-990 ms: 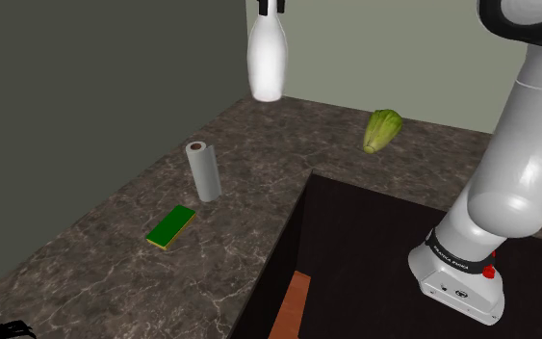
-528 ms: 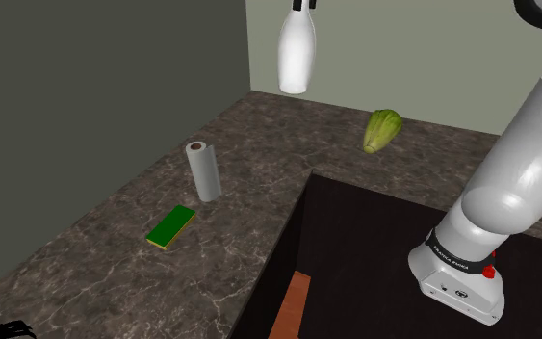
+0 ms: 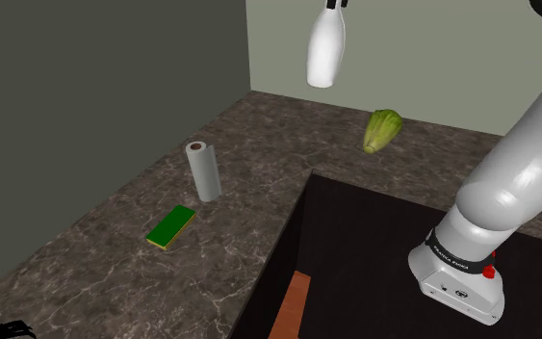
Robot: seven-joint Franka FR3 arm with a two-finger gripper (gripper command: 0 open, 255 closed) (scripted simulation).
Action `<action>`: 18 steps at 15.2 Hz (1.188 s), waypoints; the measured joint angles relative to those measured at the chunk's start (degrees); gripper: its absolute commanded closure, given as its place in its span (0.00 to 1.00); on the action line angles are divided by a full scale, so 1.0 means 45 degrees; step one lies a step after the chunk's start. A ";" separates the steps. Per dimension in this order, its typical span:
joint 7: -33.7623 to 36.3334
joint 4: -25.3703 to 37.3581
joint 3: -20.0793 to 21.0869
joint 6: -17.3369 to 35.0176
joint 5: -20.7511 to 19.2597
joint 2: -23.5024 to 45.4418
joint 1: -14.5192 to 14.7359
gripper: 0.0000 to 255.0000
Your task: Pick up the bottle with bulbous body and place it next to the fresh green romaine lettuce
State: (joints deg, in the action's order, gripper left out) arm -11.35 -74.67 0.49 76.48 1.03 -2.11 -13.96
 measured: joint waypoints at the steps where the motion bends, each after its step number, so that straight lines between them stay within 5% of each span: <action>1: -0.0267 0.0060 -0.0142 -0.0070 0.0012 -0.0009 -0.0128 1.00; 8: -0.2330 -0.0027 -0.1243 -0.0026 0.0114 -0.0001 -0.1113 1.00; 18: -0.2495 -0.2818 -0.1282 0.1865 0.0029 -0.0900 -0.1161 1.00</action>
State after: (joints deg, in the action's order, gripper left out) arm -22.58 -87.35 -5.27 84.87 1.16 -6.16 -19.18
